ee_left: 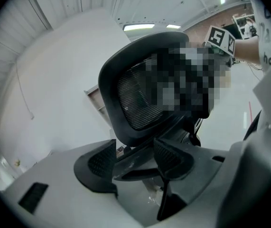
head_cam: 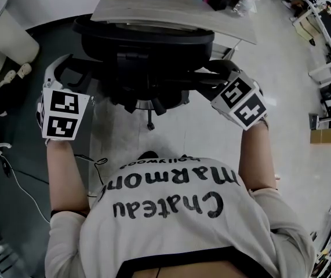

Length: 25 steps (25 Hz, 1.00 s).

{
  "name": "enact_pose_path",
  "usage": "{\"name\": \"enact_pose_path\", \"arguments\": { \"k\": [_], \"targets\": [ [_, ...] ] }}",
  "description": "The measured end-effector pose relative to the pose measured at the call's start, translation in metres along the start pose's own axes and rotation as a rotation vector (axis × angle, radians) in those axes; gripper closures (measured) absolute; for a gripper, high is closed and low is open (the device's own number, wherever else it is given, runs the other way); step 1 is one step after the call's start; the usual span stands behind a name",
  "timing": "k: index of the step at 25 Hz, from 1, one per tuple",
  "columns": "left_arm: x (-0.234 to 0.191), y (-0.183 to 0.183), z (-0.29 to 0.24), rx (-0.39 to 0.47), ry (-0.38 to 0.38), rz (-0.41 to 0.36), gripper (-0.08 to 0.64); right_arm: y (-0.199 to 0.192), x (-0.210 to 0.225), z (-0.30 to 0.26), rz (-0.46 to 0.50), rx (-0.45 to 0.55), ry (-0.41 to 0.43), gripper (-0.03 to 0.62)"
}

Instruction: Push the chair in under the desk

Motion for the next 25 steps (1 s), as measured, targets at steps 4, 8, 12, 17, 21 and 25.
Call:
{"name": "enact_pose_path", "arguments": {
  "k": [4,8,12,17,21,25],
  "targets": [
    [0.002,-0.003,0.001,0.003,0.003,-0.007,0.305,-0.001,-0.001,0.001,-0.007,0.002,-0.033,0.348],
    [0.009,-0.006,0.003,0.026,0.016,0.010,0.361,-0.004,-0.001,0.005,-0.039,0.024,-0.104,0.348],
    [0.025,0.005,0.020,0.151,0.015,0.066,0.405,-0.017,0.006,0.022,-0.122,0.046,-0.180,0.370],
    [0.045,0.060,0.066,0.474,-0.005,0.206,0.476,-0.032,0.021,0.058,-0.275,0.122,-0.240,0.376],
    [0.080,0.094,0.087,0.598,-0.062,0.271,0.497,-0.039,0.027,0.088,-0.390,0.229,-0.268,0.408],
    [0.124,0.119,0.098,0.664,-0.096,0.350,0.509,-0.050,0.029,0.123,-0.477,0.313,-0.279,0.436]
  ]
}}
Point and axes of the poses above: the fingertips, and each gripper's own axes: z backward along the fingers, x to its right, y out of its top, the point moved 3 cm from there along z, backward along the fingers, and after that the axes turned 14 degrees about -y, right-handed, at the moved point
